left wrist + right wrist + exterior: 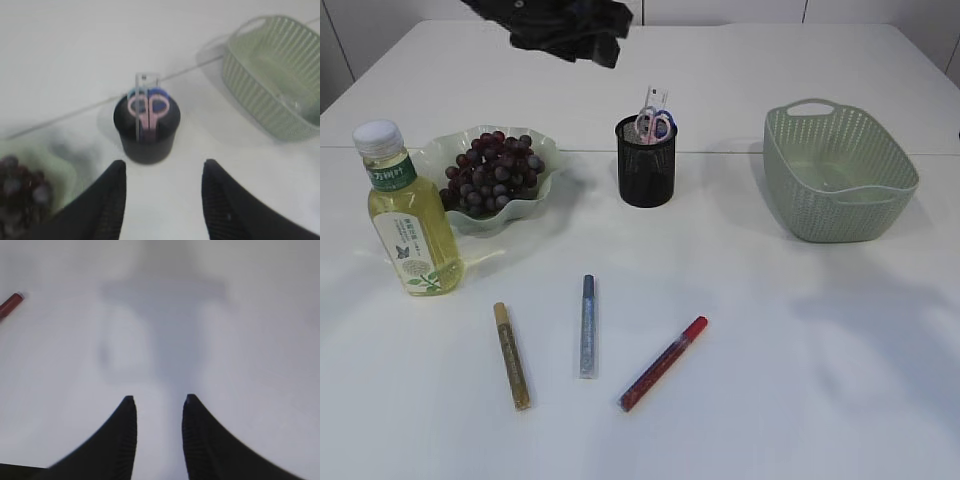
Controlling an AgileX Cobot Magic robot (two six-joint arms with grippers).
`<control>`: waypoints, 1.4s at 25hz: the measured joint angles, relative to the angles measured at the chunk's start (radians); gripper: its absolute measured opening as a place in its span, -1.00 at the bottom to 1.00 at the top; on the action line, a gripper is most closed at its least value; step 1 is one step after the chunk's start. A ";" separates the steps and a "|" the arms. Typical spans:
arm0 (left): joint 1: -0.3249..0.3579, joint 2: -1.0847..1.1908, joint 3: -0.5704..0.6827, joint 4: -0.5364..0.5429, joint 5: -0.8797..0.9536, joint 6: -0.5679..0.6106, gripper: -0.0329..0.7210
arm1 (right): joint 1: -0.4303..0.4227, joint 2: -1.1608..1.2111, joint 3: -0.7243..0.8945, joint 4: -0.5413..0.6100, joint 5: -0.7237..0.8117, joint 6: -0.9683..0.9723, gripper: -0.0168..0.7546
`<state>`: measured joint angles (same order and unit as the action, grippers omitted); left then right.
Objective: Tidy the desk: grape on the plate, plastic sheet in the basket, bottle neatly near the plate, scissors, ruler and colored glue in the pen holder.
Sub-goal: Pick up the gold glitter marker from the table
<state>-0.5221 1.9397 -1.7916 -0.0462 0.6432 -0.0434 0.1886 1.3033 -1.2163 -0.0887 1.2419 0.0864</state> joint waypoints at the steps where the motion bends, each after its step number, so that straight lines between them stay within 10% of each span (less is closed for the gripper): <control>1: 0.000 -0.023 0.000 0.000 0.082 -0.021 0.05 | 0.000 0.000 0.000 0.002 0.000 0.000 -0.28; 10: 0.000 -0.065 0.000 0.124 0.579 -0.392 0.06 | 0.000 0.000 0.000 0.002 0.000 0.000 -0.28; 35: -0.049 -0.059 0.442 0.112 0.398 -0.944 0.06 | 0.000 0.000 0.000 0.061 0.000 0.000 -0.28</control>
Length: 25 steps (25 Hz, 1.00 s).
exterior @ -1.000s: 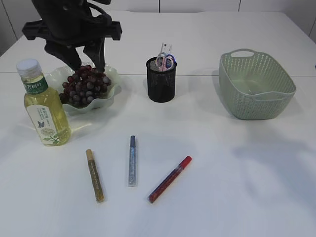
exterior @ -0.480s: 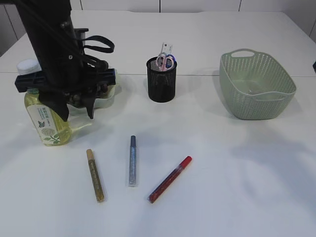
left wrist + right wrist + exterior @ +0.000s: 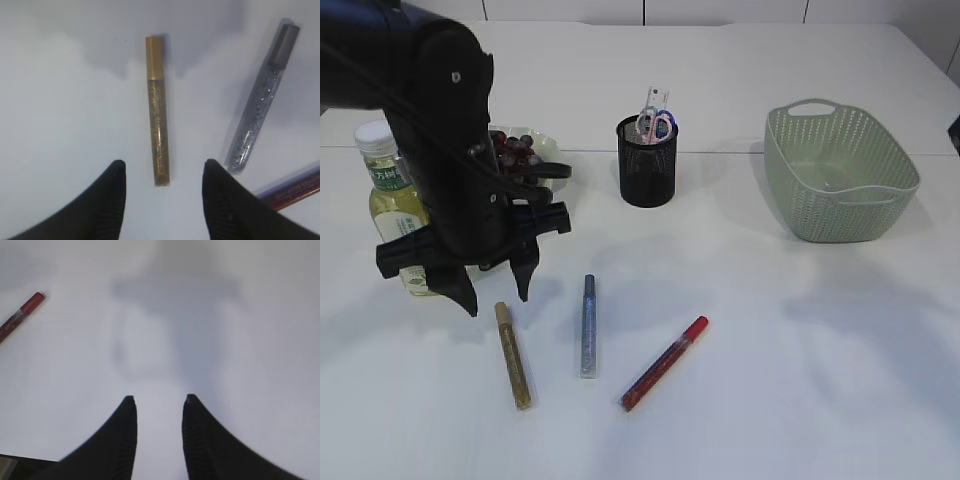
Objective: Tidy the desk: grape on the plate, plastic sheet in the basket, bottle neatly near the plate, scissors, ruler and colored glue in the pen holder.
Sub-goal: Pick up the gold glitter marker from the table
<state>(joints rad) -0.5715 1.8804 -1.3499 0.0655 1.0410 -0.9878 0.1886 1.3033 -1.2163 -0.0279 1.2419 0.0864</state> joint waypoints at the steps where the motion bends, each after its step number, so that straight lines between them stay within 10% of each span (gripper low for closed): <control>1: -0.002 0.000 0.018 0.000 -0.024 -0.008 0.06 | 0.000 0.000 0.000 0.004 0.000 0.000 -0.28; 25: -0.002 0.092 0.186 0.006 -0.300 -0.049 0.05 | 0.000 0.000 0.000 0.038 0.000 0.002 -0.28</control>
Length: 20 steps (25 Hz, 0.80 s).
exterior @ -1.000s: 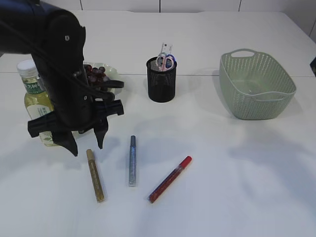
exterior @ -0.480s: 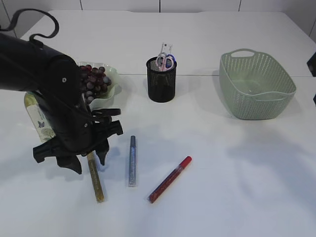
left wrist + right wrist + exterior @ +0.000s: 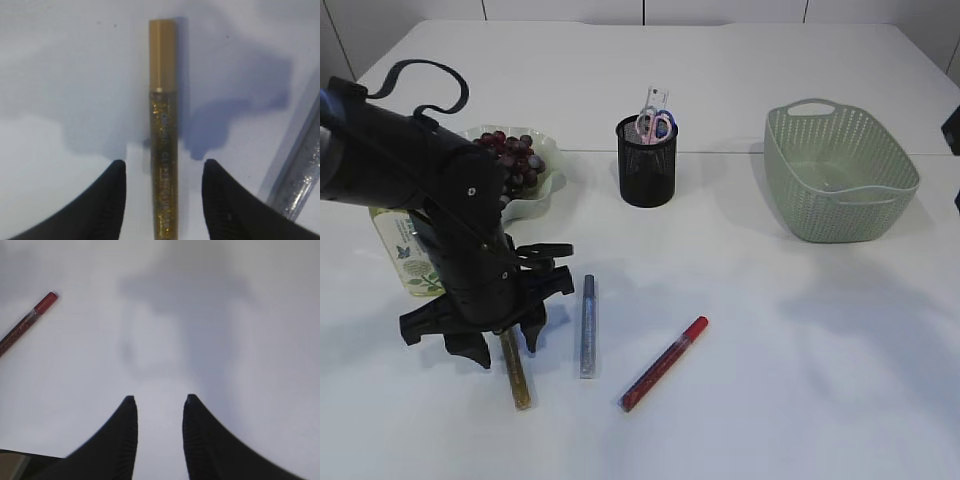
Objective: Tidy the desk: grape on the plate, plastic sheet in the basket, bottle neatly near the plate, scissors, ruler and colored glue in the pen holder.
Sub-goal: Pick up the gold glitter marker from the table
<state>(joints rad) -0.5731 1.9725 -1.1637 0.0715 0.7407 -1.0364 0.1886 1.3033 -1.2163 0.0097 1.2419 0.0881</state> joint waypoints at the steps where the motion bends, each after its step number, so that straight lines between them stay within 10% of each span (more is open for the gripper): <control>1: 0.000 0.002 0.000 0.001 -0.004 0.000 0.05 | 0.000 0.000 0.000 0.000 0.000 0.000 -0.28; 20: 0.008 0.030 0.000 0.001 -0.045 0.004 0.04 | 0.000 0.000 0.000 0.000 0.000 0.000 -0.28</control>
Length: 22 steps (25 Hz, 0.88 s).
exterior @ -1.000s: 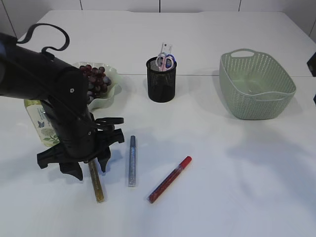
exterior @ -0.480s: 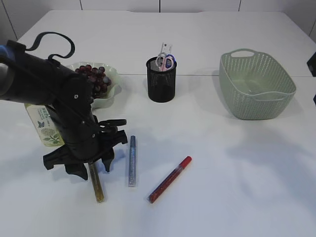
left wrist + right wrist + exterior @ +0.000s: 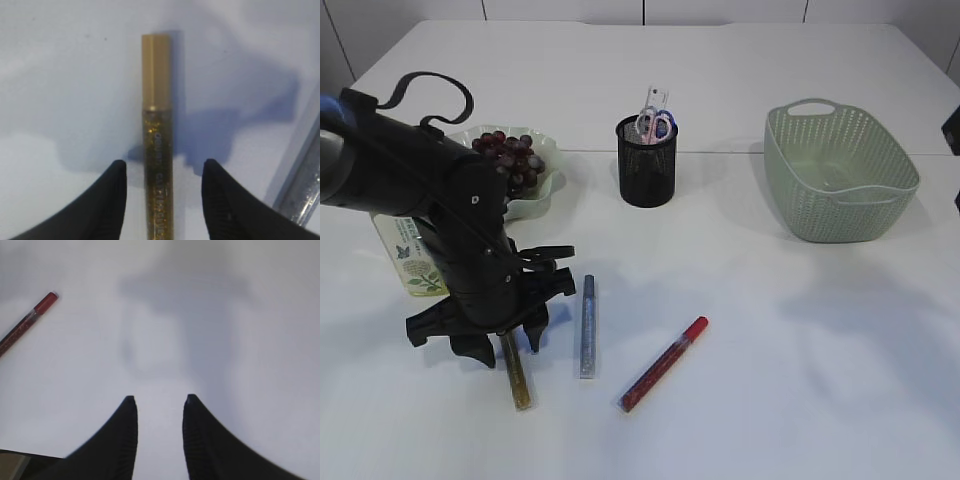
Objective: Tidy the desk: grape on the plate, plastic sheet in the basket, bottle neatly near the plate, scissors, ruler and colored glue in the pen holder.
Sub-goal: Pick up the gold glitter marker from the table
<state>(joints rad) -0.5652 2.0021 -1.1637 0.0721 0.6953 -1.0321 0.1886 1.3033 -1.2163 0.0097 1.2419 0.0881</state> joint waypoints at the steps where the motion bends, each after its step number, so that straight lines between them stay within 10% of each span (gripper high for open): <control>1: 0.000 0.000 0.000 0.000 0.000 0.002 0.03 | 0.000 0.000 0.000 0.000 0.000 0.000 -0.28; 22: 0.000 0.016 0.000 0.000 -0.002 0.035 -0.15 | 0.000 0.000 0.000 0.000 0.000 0.000 -0.28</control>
<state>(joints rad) -0.5652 2.0176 -1.1637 0.0721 0.6931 -0.9968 0.1886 1.3033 -1.2163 0.0097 1.2419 0.0881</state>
